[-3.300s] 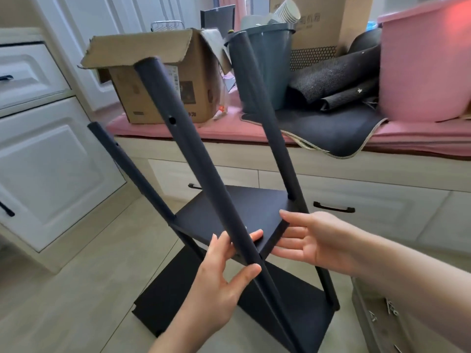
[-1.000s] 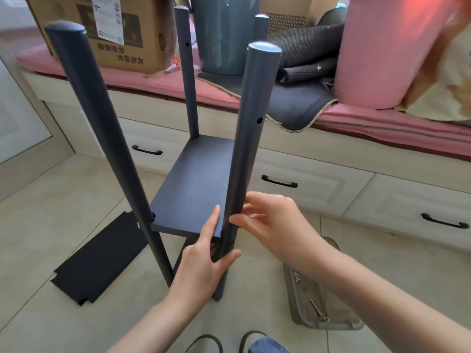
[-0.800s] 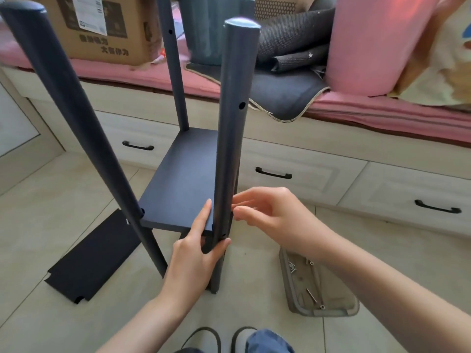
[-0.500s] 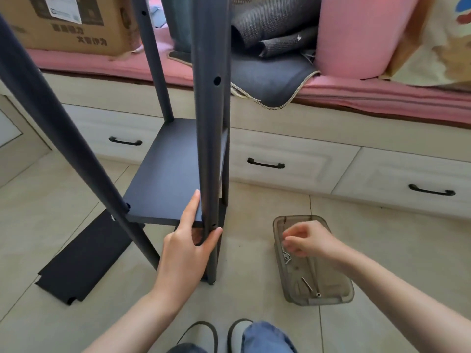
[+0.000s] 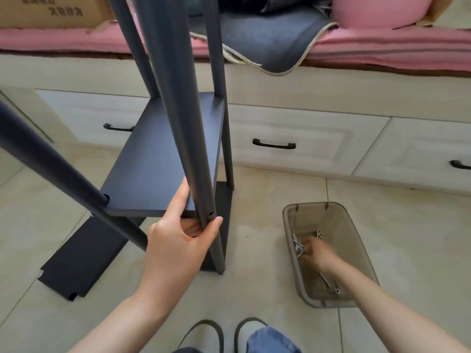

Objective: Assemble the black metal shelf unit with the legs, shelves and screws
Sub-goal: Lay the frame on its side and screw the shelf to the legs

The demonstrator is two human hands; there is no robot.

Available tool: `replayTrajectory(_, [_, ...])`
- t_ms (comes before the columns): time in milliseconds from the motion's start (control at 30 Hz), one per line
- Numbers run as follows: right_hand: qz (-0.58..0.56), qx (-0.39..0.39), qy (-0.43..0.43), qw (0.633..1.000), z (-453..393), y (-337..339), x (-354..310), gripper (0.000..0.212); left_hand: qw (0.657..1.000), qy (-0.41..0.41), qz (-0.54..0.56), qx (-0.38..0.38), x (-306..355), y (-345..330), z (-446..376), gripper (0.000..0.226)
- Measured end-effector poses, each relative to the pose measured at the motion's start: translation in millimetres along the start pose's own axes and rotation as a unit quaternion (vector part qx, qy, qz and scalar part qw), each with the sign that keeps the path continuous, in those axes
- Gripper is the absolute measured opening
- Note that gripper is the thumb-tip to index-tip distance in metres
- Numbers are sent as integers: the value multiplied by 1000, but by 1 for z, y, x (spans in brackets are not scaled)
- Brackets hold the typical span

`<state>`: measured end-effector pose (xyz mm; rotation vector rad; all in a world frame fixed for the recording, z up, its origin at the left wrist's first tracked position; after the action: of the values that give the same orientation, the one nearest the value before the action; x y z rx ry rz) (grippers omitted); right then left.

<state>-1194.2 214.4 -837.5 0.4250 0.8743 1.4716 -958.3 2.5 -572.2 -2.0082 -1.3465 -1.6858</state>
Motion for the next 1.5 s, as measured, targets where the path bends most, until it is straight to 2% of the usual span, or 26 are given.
replayTrajectory(100, [10, 20, 3, 1000, -16, -6, -10, 41, 1000, 6, 14, 3, 0, -1, 2, 58])
replayTrajectory(233, [5, 51, 2, 999, -32, -6, -17, 15, 1000, -4, 4, 14, 0, -1, 1, 52])
replayTrajectory(333, [-2, 60, 3, 998, -32, -13, -19, 24, 1000, 3, 5, 28, -1, -1, 1, 48])
replayTrajectory(567, [-3, 50, -33, 998, -23, -35, -37, 26, 999, 3, 1, 41, 0, -1, 1, 47])
replayTrajectory(667, [-22, 34, -63, 997, -18, -42, -46, 35, 999, 9, 10, 44, 1, 0, 1, 54])
replayTrajectory(900, [-55, -37, -50, 997, -8, -59, -75, 20, 999, 3, 27, 32, -2, -1, 0, 61])
replayTrajectory(1100, [-49, 6, -42, 998, 5, -33, -70, 37, 999, -1, 28, 18, -6, -1, 0, 58])
replayTrajectory(1200, [-65, 25, -20, 997, 25, -13, -66, 32, 1000, -6, 24, 9, -5, -2, -1, 59])
replayTrajectory(1400, [-125, 53, 41, 990, 87, 31, -70, 4, 999, -33, -14, -18, 2, -2, 0, 67])
replayTrajectory(1500, [-162, 49, 92, 981, 135, 56, -87, 7, 998, -41, -36, -26, 4, -3, 0, 73])
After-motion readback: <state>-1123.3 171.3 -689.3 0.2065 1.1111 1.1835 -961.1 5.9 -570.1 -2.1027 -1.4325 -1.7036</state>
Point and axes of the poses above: each hand's wrist, its own z-axis away from the middle knuckle, its own y-axis out of the back of the hand, x = y × z, the point moved 9 cm from there along -z, towards the middle knuckle, and after that the axes turned 12 degrees about -y, right-handed, at the moved point
